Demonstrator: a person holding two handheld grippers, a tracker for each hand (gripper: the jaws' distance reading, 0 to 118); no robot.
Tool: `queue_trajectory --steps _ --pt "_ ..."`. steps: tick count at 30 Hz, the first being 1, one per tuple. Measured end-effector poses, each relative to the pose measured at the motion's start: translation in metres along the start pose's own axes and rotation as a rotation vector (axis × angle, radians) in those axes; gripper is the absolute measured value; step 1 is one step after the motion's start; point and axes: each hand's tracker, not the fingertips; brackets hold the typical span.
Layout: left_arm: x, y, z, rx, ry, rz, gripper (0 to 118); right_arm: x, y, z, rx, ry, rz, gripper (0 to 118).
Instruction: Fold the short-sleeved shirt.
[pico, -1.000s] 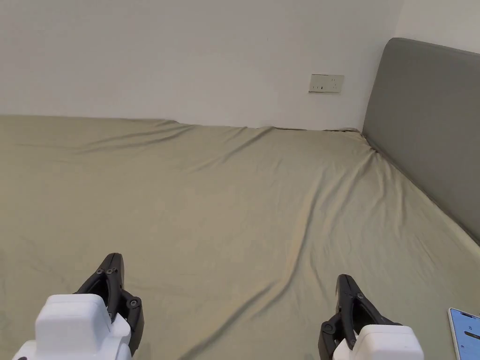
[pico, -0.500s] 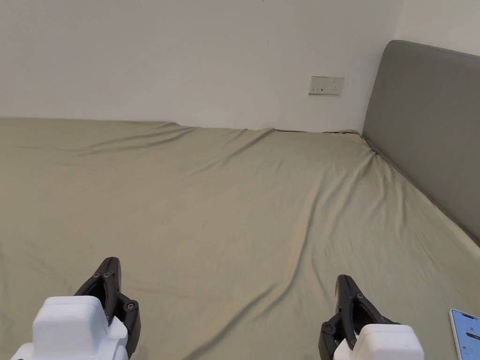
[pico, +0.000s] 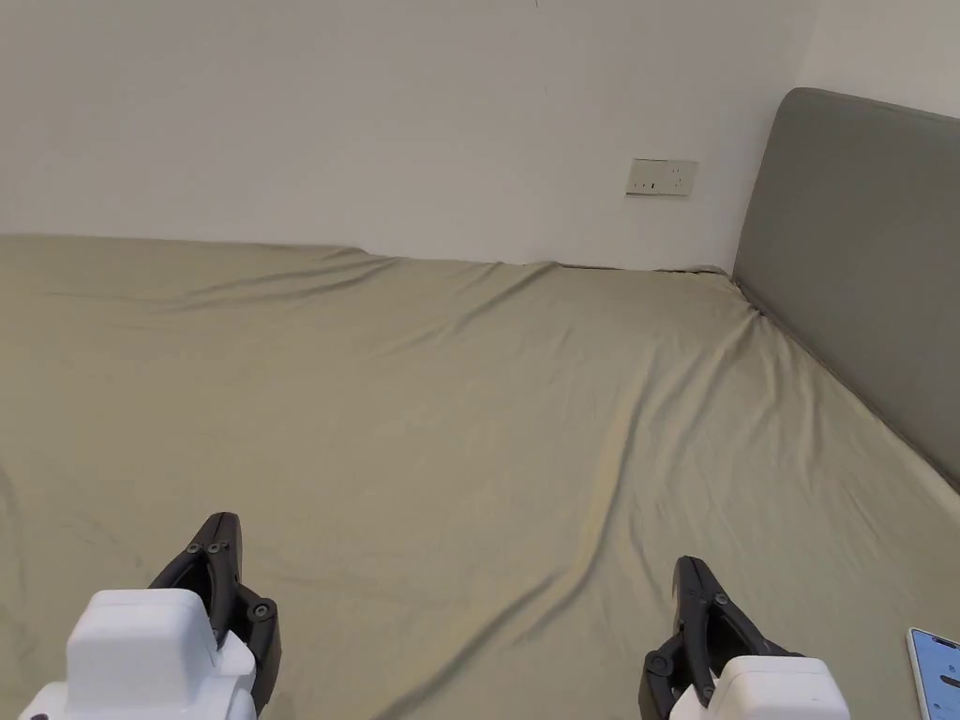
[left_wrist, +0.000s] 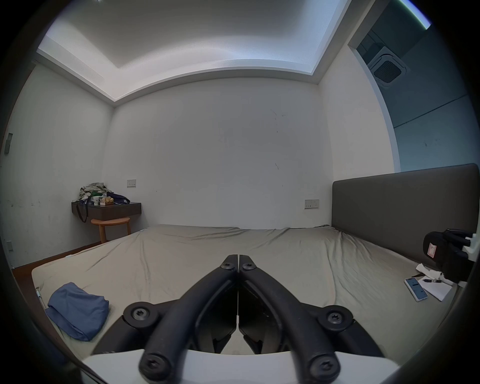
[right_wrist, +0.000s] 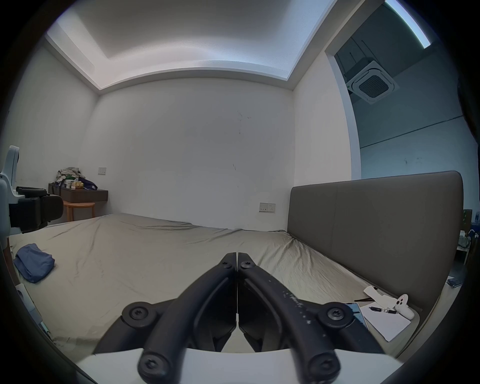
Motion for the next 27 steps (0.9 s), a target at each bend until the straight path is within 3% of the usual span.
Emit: queue_trajectory --steps 27 --pt "-0.0066 0.0023 0.0030 0.002 0.007 0.008 0 -0.0028 0.0044 0.0035 0.010 0.006 0.006 3"
